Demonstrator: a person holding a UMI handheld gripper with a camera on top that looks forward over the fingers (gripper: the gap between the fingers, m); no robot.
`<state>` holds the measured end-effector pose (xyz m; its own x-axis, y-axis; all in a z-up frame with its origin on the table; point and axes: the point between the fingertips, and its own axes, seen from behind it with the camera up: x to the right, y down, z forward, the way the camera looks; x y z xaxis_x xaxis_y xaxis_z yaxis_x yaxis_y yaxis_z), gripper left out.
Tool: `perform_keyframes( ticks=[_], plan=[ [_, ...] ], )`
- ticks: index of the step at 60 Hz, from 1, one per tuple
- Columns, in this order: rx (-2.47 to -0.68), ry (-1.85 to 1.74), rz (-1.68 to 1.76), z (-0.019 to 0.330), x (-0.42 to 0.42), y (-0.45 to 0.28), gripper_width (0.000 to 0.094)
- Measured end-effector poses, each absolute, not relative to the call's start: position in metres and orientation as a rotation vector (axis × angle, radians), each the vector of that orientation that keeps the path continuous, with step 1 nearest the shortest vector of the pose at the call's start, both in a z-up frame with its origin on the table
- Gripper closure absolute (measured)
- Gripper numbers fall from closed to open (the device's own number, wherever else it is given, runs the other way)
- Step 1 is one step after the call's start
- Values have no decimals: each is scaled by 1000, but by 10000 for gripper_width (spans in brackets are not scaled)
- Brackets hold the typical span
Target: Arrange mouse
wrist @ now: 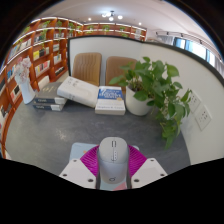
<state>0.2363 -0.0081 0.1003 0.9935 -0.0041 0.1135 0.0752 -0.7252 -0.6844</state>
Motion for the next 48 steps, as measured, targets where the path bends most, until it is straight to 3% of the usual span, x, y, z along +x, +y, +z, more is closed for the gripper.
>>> perform_keyframes(
  ticks=[7, 15, 22, 36, 39, 44, 48],
  plan=[
    [-2479, -25, -90, 34, 242, -33, 586],
    [-2553, -21, -47, -13, 236, -54, 577],
    [-2516, -5, -35, -13, 235, -52, 578],
    [-2532, 57, -20, -13, 238, -53, 433],
    [-2545, 51, -48, -12, 242, -54, 353],
    [-2572, 5, -72, -6, 242, -60, 128],
    [-2550, -16, -39, 12, 234, -60, 85]
  ],
)
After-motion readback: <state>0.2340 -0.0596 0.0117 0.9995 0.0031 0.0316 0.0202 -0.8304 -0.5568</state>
